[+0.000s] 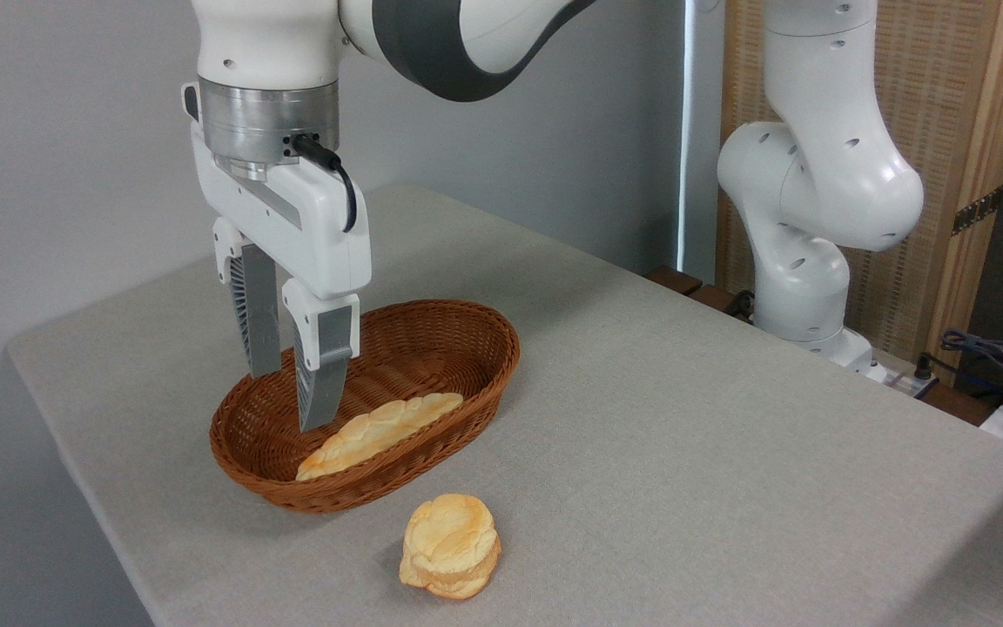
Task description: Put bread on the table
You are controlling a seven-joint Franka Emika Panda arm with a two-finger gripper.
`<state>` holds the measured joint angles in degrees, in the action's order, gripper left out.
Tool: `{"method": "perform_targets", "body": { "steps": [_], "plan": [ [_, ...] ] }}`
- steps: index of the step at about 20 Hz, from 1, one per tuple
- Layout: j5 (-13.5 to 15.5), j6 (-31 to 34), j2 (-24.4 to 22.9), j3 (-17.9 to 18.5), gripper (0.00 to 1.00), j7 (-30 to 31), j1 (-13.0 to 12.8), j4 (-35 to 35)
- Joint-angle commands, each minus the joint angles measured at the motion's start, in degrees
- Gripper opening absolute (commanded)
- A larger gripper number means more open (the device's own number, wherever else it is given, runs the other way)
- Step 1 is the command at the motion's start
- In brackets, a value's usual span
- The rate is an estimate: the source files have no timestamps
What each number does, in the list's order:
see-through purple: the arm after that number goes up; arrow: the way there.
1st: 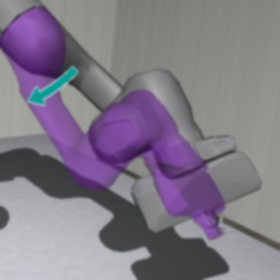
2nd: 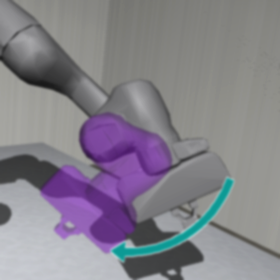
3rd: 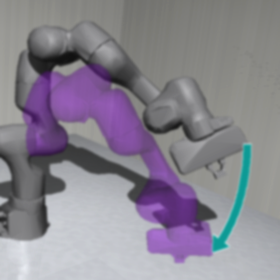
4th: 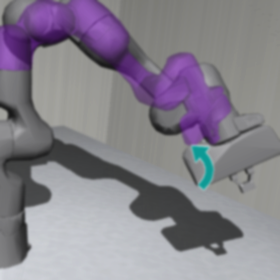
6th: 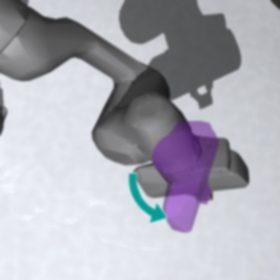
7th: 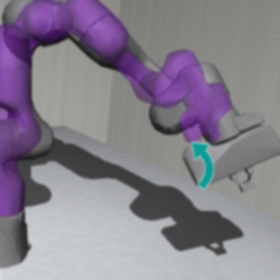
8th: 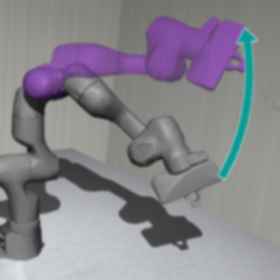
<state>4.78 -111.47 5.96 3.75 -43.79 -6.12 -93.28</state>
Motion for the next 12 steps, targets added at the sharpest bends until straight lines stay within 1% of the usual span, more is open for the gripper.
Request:
{"method": "perform_targets", "body": {
  "steps": [1, 5, 7, 11, 12],
  "plan": [
    [0.06, 3.08, -0.07, 0.03, 1.00, 0.29, -0.12, 0.56],
    [0.06, 3.27, -0.15, -0.23, 1.00, 0.64, -0.20, 0.38],
    [0.06, 3.62, -0.15, -1.20, 1.00, 0.72, -0.21, 0.03],
    [0.06, 5.38, -0.24, -1.73, 1.00, 0.64, -0.21, -0.58],
    [0.06, 5.47, -0.33, -2.51, 1.00, 0.55, -0.21, -1.10]
  ]
}}
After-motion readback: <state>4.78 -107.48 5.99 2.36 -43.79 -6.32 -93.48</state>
